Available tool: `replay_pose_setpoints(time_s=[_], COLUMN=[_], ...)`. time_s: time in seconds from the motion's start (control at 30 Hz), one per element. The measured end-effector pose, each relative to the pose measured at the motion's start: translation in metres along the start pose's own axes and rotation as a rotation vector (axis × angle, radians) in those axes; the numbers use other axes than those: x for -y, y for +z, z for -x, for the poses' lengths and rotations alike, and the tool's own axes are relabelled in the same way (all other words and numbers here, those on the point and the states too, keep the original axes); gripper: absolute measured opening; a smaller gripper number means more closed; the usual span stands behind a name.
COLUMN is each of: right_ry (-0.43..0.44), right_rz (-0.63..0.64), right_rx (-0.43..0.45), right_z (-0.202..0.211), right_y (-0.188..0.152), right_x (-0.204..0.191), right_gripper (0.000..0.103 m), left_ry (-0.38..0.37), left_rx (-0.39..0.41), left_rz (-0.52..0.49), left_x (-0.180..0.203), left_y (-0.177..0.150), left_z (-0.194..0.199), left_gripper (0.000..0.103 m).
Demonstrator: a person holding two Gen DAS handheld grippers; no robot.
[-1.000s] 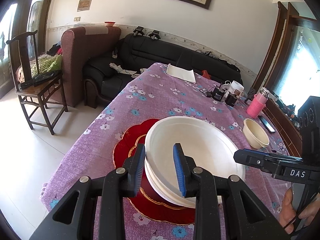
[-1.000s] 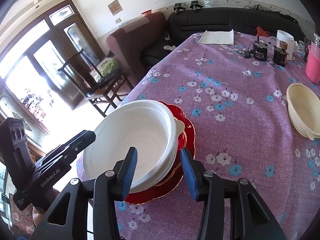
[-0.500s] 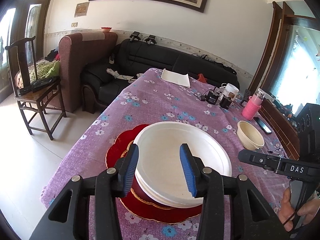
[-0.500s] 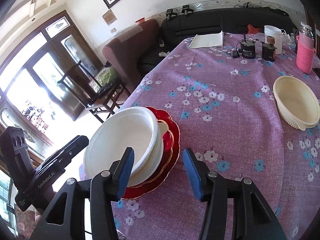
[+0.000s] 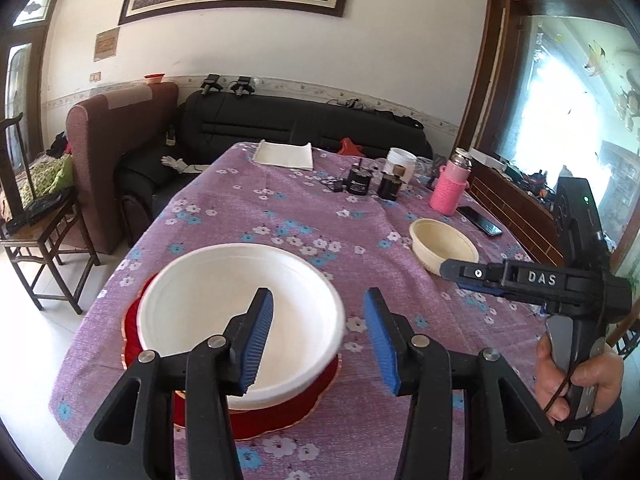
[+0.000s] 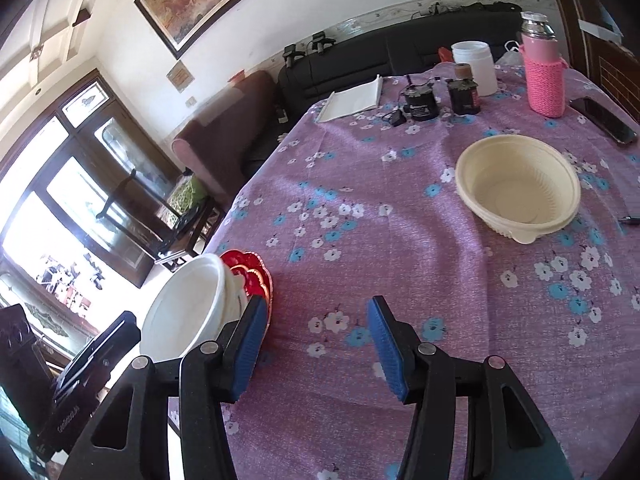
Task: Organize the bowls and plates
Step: 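Open both grippers and withdraw them from the stacked white bowl, then move the right gripper to the beige plastic bowl and grasp its rim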
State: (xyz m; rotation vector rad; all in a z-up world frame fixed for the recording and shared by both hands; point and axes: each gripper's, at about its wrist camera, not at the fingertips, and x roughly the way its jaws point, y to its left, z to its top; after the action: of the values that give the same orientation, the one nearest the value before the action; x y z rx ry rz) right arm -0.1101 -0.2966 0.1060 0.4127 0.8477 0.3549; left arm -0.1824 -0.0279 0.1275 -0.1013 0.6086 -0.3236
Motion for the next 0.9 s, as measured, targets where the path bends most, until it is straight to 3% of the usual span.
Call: replay_pose_setpoints(time_s=[0.27, 0.47, 0.57, 0.73, 0.9], right_ry=[-0.052, -0.077, -0.143, -0.2, -0.155], right_rz=[-0.155, -0.183, -0.168, -0.143, -0.154], right_rx=[0.062, 0.073, 0.077, 0.0, -0.131], right_z=[0.027, 0.031, 0.021, -0.019, -0.065], right_y=[0.009, 0.024, 0.046, 0.072, 0.075], right_x=[0.062, 0.083, 0.092, 0.104, 0.118], right_gripper=[0.057, 0.056, 0.057, 0.059, 0.059], left_ry=[-0.124, -0.158, -0.166, -0.164, -0.166], left_rx=[-0.116, -0.252, -0.29, -0.318, -0.326], left_rz=[-0.12, -0.165, -0.182, -0.178, -0.171], left_x=[0.068, 0.091, 0.097, 0.093, 0.089], left_y=[-0.024, -0.059, -0.07, -0.074, -0.075], left_z=[-0.048, -0.101, -0.113, -0.121, -0.124], left_gripper=[0.046, 0.046, 0.046, 0.046, 0.046])
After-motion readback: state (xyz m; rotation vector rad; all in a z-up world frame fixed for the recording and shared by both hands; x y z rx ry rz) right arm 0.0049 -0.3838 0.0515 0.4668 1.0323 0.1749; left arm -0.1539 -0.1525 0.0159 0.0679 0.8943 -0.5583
